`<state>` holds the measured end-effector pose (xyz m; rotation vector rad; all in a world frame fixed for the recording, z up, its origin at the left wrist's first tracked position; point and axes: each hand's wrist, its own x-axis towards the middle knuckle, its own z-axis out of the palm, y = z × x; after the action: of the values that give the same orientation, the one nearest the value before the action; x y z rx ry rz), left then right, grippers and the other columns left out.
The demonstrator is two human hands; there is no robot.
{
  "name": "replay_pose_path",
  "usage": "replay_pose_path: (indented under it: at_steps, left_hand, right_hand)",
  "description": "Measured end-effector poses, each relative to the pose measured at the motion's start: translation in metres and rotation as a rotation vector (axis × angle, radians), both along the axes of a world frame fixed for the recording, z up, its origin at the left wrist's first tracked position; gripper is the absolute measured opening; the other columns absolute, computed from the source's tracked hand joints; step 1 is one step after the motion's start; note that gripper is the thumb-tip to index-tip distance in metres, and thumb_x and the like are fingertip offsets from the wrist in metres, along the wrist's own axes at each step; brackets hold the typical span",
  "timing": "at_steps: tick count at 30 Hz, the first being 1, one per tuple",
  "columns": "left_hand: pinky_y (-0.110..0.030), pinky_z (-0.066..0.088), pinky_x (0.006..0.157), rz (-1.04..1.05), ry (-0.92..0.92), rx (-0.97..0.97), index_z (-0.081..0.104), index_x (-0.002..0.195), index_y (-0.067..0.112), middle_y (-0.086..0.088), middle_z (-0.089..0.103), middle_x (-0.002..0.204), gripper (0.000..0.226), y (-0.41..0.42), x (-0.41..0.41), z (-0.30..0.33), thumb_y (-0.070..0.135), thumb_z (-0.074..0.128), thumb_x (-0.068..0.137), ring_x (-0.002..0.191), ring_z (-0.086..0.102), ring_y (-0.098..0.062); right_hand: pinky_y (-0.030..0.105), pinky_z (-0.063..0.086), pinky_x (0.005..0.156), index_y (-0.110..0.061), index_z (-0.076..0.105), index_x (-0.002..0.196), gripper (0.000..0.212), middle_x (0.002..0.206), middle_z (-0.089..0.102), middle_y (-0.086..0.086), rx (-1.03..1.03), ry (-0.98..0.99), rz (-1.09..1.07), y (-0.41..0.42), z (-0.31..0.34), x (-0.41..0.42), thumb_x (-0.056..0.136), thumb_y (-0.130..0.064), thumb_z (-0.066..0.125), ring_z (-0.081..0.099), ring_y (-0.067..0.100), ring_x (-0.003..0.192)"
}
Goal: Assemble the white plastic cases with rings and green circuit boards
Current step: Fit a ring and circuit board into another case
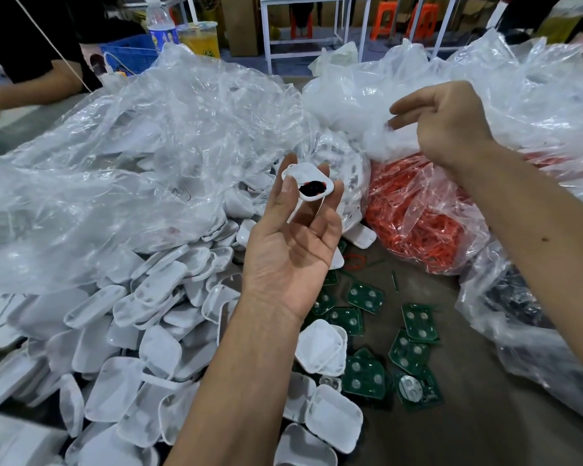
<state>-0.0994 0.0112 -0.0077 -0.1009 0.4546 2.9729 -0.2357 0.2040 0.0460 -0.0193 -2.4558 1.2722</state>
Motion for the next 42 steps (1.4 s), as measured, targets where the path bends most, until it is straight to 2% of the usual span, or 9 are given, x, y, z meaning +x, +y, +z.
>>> replay_pose_path:
  at_steps: [3, 5, 8, 12, 16, 21, 25, 33, 42]
  left_hand:
    - [-0.024, 0.059, 0.067, -0.002, 0.002, -0.002, 0.070, 0.125, 0.020, -0.014, 0.073, 0.117, 0.037, 0.000, 0.000, 0.000, 0.019, 0.069, 0.087, 0.095, 0.075, -0.030]
    - [-0.024, 0.059, 0.067, 0.000, 0.005, -0.006, 0.071, 0.124, 0.021, -0.014, 0.073, 0.117, 0.035, 0.000, -0.001, 0.000, 0.020, 0.068, 0.088, 0.095, 0.075, -0.029]
    - [-0.024, 0.059, 0.067, -0.001, 0.004, -0.005, 0.071, 0.123, 0.021, -0.013, 0.073, 0.117, 0.033, 0.000, -0.001, 0.000, 0.020, 0.067, 0.090, 0.095, 0.075, -0.030]
    - [-0.025, 0.059, 0.068, 0.001, 0.001, 0.002, 0.071, 0.120, 0.019, -0.014, 0.073, 0.117, 0.032, 0.000, -0.001, -0.001, 0.018, 0.069, 0.088, 0.094, 0.075, -0.030]
    - [-0.026, 0.057, 0.075, 0.038, -0.003, -0.001, 0.067, 0.128, 0.020, -0.014, 0.072, 0.119, 0.044, -0.002, -0.002, -0.002, 0.018, 0.071, 0.084, 0.096, 0.075, -0.030]
    - [-0.024, 0.057, 0.070, 0.074, 0.026, 0.029, 0.071, 0.126, 0.023, -0.012, 0.073, 0.114, 0.046, -0.007, -0.004, -0.003, 0.017, 0.073, 0.081, 0.097, 0.075, -0.028]
    - [-0.024, 0.056, 0.072, 0.070, 0.049, 0.018, 0.071, 0.124, 0.023, -0.011, 0.074, 0.113, 0.043, -0.007, -0.004, -0.005, 0.017, 0.072, 0.082, 0.100, 0.074, -0.028]
    - [-0.023, 0.056, 0.072, 0.078, 0.061, -0.009, 0.069, 0.127, 0.024, -0.011, 0.073, 0.116, 0.047, -0.007, -0.007, -0.006, 0.017, 0.072, 0.081, 0.103, 0.073, -0.029]
    - [-0.024, 0.057, 0.071, 0.072, 0.051, -0.055, 0.069, 0.129, 0.023, -0.011, 0.073, 0.116, 0.046, -0.006, -0.006, -0.005, 0.017, 0.071, 0.083, 0.102, 0.073, -0.028]
  right_hand:
    - [0.019, 0.053, 0.072, -0.018, 0.080, 0.099, 0.036, 0.085, 0.078, 0.000, -0.058, 0.048, -0.078, 0.001, 0.003, -0.004, 0.087, -0.002, 0.050, 0.067, -0.005, 0.076]
    - [0.022, 0.056, 0.074, -0.020, 0.078, 0.110, 0.025, 0.094, 0.078, 0.002, -0.016, 0.085, -0.102, 0.002, 0.005, -0.005, 0.090, -0.011, 0.067, 0.071, 0.004, 0.082]
    - [0.022, 0.054, 0.068, -0.020, 0.065, 0.134, 0.046, 0.113, 0.073, 0.005, -0.033, 0.109, -0.110, 0.004, 0.011, -0.002, 0.095, 0.004, 0.055, 0.068, 0.014, 0.095]
    - [0.018, 0.047, 0.059, -0.015, 0.057, 0.135, 0.038, 0.117, 0.069, 0.010, -0.334, 0.051, 0.110, -0.013, 0.022, 0.031, 0.101, -0.001, 0.051, 0.060, 0.010, 0.079]
    - [0.020, 0.052, 0.069, -0.023, 0.061, 0.129, 0.029, 0.113, 0.067, 0.007, -0.385, -0.098, 0.416, -0.037, -0.008, 0.086, 0.101, -0.014, 0.064, 0.062, 0.008, 0.085]
    - [0.037, 0.057, 0.102, -0.027, 0.062, 0.132, 0.052, 0.121, 0.070, -0.008, -0.219, -0.215, 0.536, -0.029, -0.058, 0.115, 0.087, -0.009, 0.082, 0.070, 0.008, 0.110]
    - [0.042, 0.052, 0.108, -0.035, 0.063, 0.132, 0.056, 0.125, 0.068, -0.014, -0.089, -0.200, 0.576, -0.020, -0.064, 0.113, 0.089, -0.003, 0.078, 0.066, 0.005, 0.119]
    - [0.041, 0.065, 0.081, -0.021, 0.066, 0.128, 0.050, 0.106, 0.072, 0.011, -0.401, -0.137, 0.623, -0.021, -0.064, 0.111, 0.088, 0.007, 0.076, 0.076, 0.021, 0.095]
    - [0.028, 0.062, 0.076, -0.013, 0.067, 0.123, 0.041, 0.089, 0.075, -0.001, -0.436, -0.045, 0.664, -0.022, -0.057, 0.115, 0.089, 0.009, 0.073, 0.073, 0.014, 0.083]
